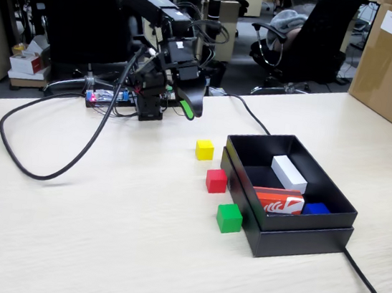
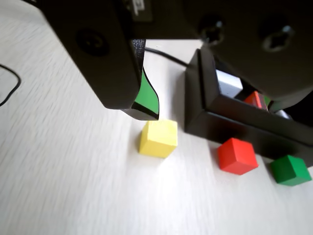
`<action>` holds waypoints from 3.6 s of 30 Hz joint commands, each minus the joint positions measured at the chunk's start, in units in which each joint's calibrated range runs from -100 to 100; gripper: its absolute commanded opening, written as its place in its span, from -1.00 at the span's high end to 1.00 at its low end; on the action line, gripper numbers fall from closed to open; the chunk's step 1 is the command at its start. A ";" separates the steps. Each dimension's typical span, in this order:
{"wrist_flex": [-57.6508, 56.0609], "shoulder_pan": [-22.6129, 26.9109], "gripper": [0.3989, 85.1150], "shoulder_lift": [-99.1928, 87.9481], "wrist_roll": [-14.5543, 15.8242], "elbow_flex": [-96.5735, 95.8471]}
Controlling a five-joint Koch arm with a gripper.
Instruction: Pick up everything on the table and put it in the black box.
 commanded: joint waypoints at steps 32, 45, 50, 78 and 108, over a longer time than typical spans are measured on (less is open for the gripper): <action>-0.65 2.93 -0.06 34.31 5.27 5.76; 0.30 3.71 -0.06 41.89 5.27 7.03; 1.08 3.71 -0.05 44.18 5.08 7.84; 0.91 3.37 0.46 49.92 4.30 9.30; -14.64 2.05 0.74 44.64 3.08 58.16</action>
